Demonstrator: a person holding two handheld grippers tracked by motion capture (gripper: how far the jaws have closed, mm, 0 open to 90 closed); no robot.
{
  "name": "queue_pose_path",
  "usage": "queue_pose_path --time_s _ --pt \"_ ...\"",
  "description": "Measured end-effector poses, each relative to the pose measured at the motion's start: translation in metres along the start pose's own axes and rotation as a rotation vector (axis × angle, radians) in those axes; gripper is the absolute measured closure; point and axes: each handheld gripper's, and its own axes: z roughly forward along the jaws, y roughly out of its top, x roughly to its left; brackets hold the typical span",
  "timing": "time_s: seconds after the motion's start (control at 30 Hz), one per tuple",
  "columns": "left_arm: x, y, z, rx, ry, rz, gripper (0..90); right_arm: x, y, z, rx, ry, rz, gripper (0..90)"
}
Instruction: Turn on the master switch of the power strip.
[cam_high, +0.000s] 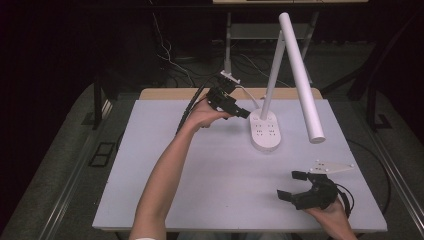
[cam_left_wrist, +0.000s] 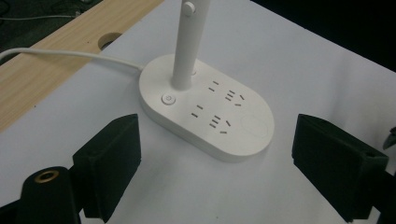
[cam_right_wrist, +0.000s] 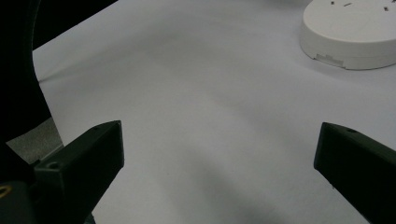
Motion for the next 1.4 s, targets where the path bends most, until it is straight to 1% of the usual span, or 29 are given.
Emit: queue_pose_path --time_s 0.03,0.07,0.1,0.17,0.3,0.33,0.37,0.4,0.5,0.57,0.6,0.63,0.67,0.87,0.93,1.0,1.13,1.2,1.23,1.33,1.4 --pt "0.001 0.0 0.002 0.0 0.001 -0.001 15.5 0.0 0.0 0.0 0.001 0.0 0.001 1.1" --pt "0.001 0.0 0.005 -0.021 0.009 -0.019 15.7 0.0 0.0 0.0 0.002 0.0 0.001 1.2" --pt "0.002 0.001 0.006 -0.023 0.014 -0.019 16.8 0.0 0.0 0.0 0.002 0.001 0.004 1.1" --pt "0.004 0.001 0.011 -0.033 0.018 -0.038 17.6 0.0 0.0 0.0 0.002 0.001 0.003 1.1" --pt "0.01 0.0 0.017 -0.032 0.027 -0.042 18.9 0.0 0.0 0.0 0.002 0.0 -0.001 1.1" --pt "0.012 0.0 0.018 -0.029 0.022 -0.046 19.4 0.0 0.0 0.0 0.001 0.0 -0.001 1.2" --pt "0.013 0.0 0.02 -0.041 0.021 -0.061 19.7 0.0 0.0 0.0 0.001 0.001 -0.001 1.1" --pt "0.014 -0.001 0.022 -0.042 0.02 -0.062 20.1 0.0 0.0 0.0 0.0 -0.001 -0.005 1.1" --pt "0.019 -0.002 0.025 -0.053 0.012 -0.093 20.8 0.0 0.0 0.0 0.001 0.0 0.001 1.1" --pt "0.023 -0.003 0.026 -0.046 0.001 -0.102 21.1 0.0 0.0 0.0 0.002 0.001 0.0 1.2" --pt "0.024 -0.004 0.028 -0.05 0.0 -0.106 21.8 0.0 0.0 0.0 0.002 0.0 0.001 1.2" --pt "0.025 -0.004 0.03 -0.058 0.0 -0.12 22.6 0.0 0.0 0.0 0.003 0.0 0.001 1.2" --pt "0.027 -0.005 0.031 -0.056 -0.002 -0.113 23.4 0.0 0.0 0.0 0.003 -0.001 0.001 1.1" --pt "0.032 -0.007 0.04 -0.096 -0.009 -0.161 27.6 0.0 -0.001 0.0 -0.004 -0.001 -0.005 1.1" --pt "0.033 -0.007 0.043 -0.102 -0.003 -0.17 29.3 -0.001 -0.001 -0.001 -0.005 -0.002 -0.004 1.2" --pt "0.034 -0.008 0.045 -0.108 -0.01 -0.18 31.0 -0.001 0.0 -0.001 -0.006 -0.002 -0.004 1.1" --pt "0.034 -0.009 0.051 -0.104 -0.003 -0.192 36.5 -0.001 0.0 -0.001 -0.007 -0.002 -0.006 1.1" --pt "0.034 -0.009 0.056 -0.113 0.005 -0.213 40.4 0.0 0.0 -0.002 -0.008 -0.002 -0.007 1.1" --pt "0.034 -0.01 0.057 -0.105 0.004 -0.213 42.0 0.0 0.0 -0.002 -0.007 -0.001 -0.006 1.1" --pt "0.034 -0.011 0.064 -0.109 -0.012 -0.228 48.8 0.0 0.0 -0.001 -0.005 0.001 -0.005 1.1" --pt "0.034 -0.012 0.07 -0.125 -0.032 -0.254 54.6 0.001 -0.001 -0.001 -0.004 0.001 -0.006 1.1"
